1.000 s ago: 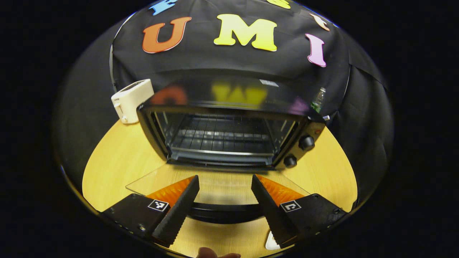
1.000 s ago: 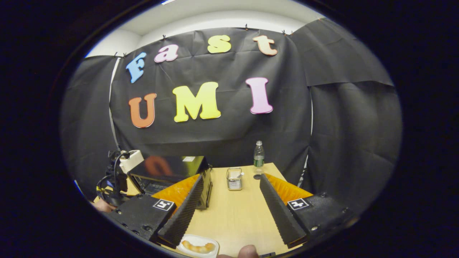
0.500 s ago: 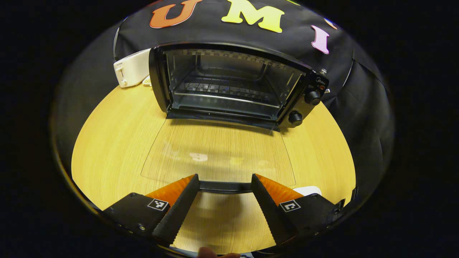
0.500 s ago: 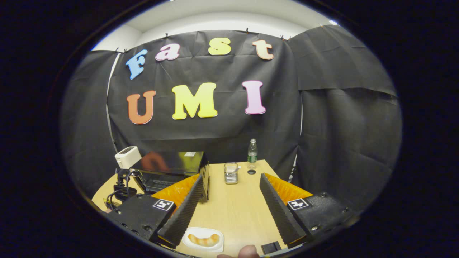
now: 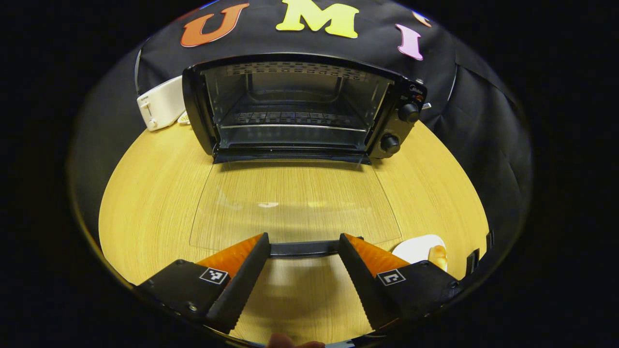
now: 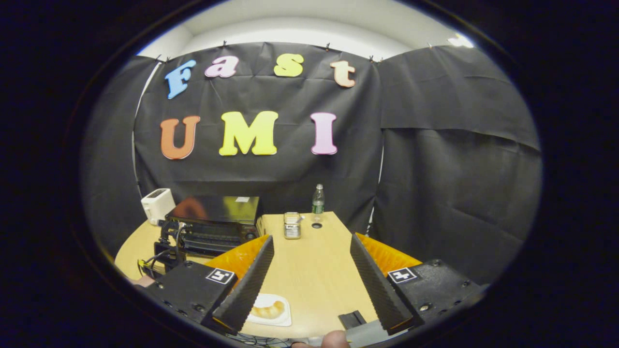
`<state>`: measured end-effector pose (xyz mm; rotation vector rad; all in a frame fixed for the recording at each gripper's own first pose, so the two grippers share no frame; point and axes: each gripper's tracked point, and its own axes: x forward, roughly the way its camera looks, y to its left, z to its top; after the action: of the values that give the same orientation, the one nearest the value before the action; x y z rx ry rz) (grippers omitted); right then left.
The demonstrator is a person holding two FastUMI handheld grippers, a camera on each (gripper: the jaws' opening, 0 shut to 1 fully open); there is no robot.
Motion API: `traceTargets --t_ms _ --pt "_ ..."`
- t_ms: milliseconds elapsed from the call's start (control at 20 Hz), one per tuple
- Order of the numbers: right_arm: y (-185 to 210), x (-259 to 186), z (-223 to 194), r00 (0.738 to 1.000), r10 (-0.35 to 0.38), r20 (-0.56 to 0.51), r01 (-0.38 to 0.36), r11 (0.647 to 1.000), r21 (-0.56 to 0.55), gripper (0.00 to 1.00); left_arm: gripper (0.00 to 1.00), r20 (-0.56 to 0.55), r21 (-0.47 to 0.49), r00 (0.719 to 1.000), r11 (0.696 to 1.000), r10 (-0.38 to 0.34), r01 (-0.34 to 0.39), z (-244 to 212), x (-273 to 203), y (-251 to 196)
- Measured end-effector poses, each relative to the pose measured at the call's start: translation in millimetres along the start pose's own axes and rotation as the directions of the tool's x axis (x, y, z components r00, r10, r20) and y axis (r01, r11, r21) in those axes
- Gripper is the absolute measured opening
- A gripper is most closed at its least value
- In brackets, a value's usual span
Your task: Open the electric oven with the left hand, put the food in, and close the electric oven.
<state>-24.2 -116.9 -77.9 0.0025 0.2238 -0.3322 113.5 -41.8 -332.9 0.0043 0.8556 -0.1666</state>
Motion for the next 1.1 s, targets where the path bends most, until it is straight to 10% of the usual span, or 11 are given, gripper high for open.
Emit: traceTargets --t_ms 350,750,1100 --pt "15 -40 -31 0.996 -0.06 -0.064 0.062 0.998 0.033 0.98 0.95 0.084 0.061 0.993 0.995 -0.087 0.082 2 -18 -4" --pt "48 -22 -87 0.976 0.042 -0.214 -0.019 0.994 0.111 0.99 0.95 0.28 0.105 0.951 0.989 -0.132 0.106 37 -100 10" --pt "86 30 -198 0.864 0.183 -0.469 -0.085 0.971 0.223 0.96 0.94 0.439 0.079 0.895 0.996 -0.077 0.046 56 -195 39"
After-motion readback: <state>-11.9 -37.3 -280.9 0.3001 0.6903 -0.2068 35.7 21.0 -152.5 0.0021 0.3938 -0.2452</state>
